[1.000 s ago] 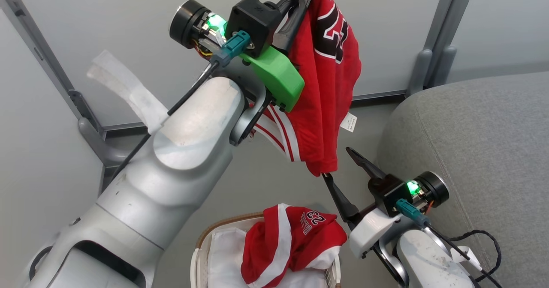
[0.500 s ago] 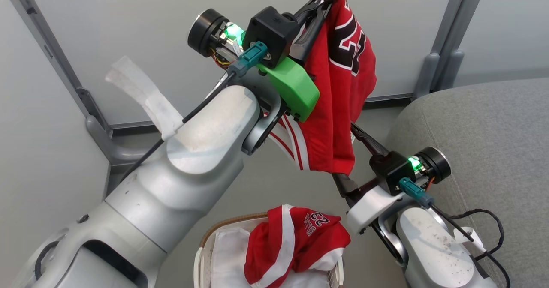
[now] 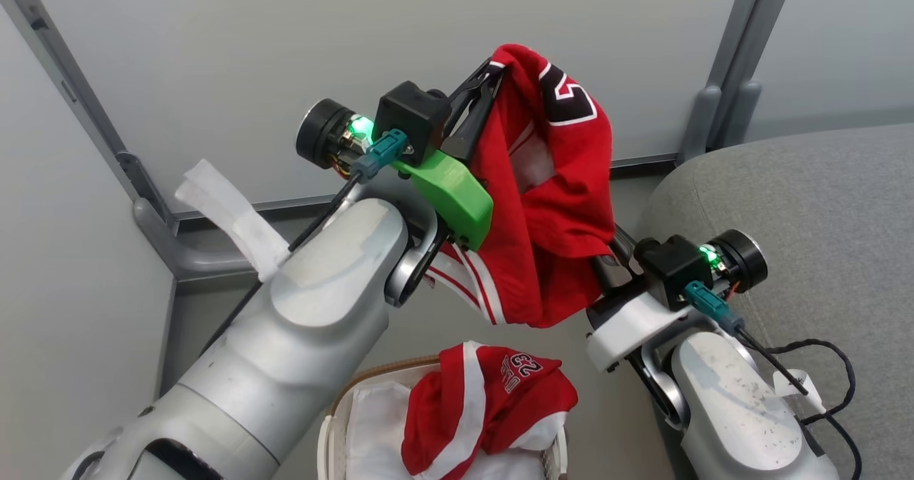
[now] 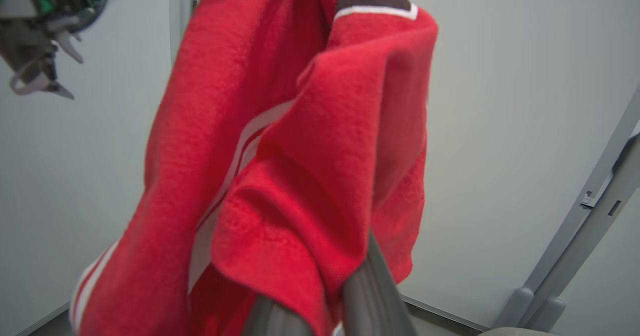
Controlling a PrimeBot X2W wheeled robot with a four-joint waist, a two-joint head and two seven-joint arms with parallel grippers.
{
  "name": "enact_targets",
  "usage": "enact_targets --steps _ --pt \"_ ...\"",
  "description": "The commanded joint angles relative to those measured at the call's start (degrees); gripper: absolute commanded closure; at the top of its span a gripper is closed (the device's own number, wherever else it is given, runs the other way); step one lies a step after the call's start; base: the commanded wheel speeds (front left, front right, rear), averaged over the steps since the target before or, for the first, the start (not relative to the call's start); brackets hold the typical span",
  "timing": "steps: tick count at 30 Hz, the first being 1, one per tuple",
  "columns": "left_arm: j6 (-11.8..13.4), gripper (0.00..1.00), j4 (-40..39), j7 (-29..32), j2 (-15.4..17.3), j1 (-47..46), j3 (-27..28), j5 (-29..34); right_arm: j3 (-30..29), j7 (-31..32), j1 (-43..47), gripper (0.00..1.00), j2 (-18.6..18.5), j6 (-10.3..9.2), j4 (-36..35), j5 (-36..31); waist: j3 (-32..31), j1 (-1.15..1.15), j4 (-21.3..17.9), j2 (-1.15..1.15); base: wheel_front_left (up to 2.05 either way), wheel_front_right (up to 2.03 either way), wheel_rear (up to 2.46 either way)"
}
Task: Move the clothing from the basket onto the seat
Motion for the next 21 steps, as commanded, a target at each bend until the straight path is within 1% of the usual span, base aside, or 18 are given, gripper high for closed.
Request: enact_targets --steps 1,4,5,6,7,8,15,21 --pt "-0.2 1.0 0.4 -0.4 0.5 1.3 0.5 -0.4 -0.5 -0.1 0.6 1.0 -0.3 -0.06 -0.3 0.1 0.1 0.0 -0.1 0.0 0.0 0.0 0.0" --pt "-0.7 1.0 0.6 -0.6 0.7 2.8 1.4 -0.2 -1.6 -0.1 0.5 1.0 -0.3 -0.06 -0.6 -0.4 0.4 0.0 -0.2 0.0 0.0 0.0 0.0" --pt "-0.8 0.78 0.3 -0.5 0.7 3.4 1.9 -0.1 -1.9 -0.1 0.3 1.0 -0.3 -0.06 -0.8 -0.5 0.5 0.0 -0.3 0.0 0.0 0.0 0.0" --pt "-0.9 0.62 -0.3 -0.5 0.8 3.9 2.5 0.4 -2.4 -0.1 0.2 1.0 -0.2 -0.06 -1.0 -0.6 0.6 0.0 -0.3 0.0 0.0 0.0 0.0" --pt "-1.1 0.09 -1.1 -0.6 1.0 4.8 3.3 0.9 -2.9 -0.1 0.0 1.0 -0.3 -0.06 -1.3 -0.7 0.7 0.0 -0.4 0.0 0.0 0.0 0.0" --pt "-1.3 0.0 -1.8 -0.6 1.2 5.8 3.9 1.1 -3.3 -0.1 -0.1 1.0 -0.3 -0.06 -1.4 -0.9 0.8 0.0 -0.5 0.0 0.0 0.0 0.0" --pt "-2.7 0.0 -5.8 -0.5 2.5 15.1 9.1 5.6 -6.9 -0.1 -0.9 1.0 -0.2 -0.06 -2.9 -2.8 1.4 0.0 -1.4 0.0 0.0 0.0 0.0" --pt "-4.0 0.0 -6.6 -0.5 1.8 22.8 12.7 8.1 -9.0 -0.1 -0.7 1.0 -0.2 -0.06 -3.8 -4.3 1.7 0.0 -2.2 0.0 0.0 0.0 0.0"
